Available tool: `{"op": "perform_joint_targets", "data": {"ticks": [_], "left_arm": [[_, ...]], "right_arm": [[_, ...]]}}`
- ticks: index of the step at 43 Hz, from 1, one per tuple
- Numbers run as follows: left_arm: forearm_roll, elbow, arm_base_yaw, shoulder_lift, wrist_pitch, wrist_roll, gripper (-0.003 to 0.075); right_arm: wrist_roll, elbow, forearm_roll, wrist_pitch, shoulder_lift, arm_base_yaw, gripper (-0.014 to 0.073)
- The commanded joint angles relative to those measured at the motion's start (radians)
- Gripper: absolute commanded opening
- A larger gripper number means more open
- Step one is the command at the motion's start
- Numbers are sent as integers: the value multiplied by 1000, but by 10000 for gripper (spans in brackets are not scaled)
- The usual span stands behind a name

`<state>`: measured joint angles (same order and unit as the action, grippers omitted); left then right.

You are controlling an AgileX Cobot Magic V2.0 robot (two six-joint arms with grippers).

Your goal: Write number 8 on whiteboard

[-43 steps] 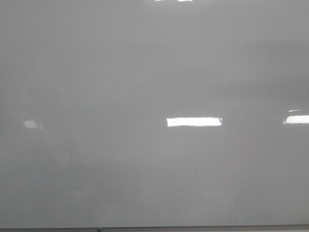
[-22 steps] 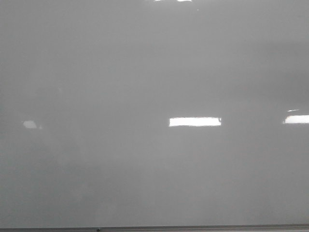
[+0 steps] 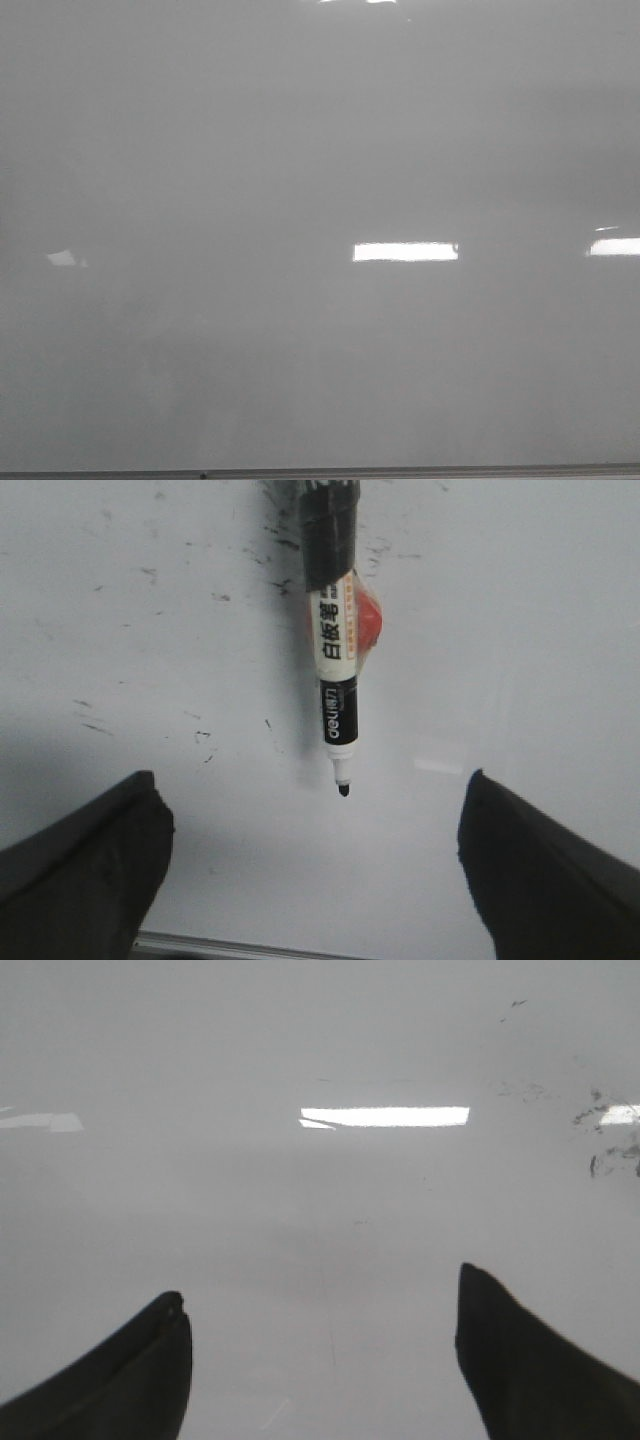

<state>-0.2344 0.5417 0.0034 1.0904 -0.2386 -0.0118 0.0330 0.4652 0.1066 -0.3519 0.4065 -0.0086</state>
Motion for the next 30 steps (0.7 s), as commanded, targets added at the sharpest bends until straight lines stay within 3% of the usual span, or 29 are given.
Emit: {"op": "perform_joint_targets", "data": {"ticks": [1,18,23,30], "left_arm": [[-14,61,-24,87,116,2,566],[-15,157,-24,344,208,2,548],[-15,157,-24,348,210,2,434],[-13,157,-24,348,210,2,175]], "right_arm": [[0,38,-5,87,13,0,572],[0,38,-5,87,13,0,572],[0,38,-5,87,13,0,572],[0,38,-5,87,13,0,572]]}}
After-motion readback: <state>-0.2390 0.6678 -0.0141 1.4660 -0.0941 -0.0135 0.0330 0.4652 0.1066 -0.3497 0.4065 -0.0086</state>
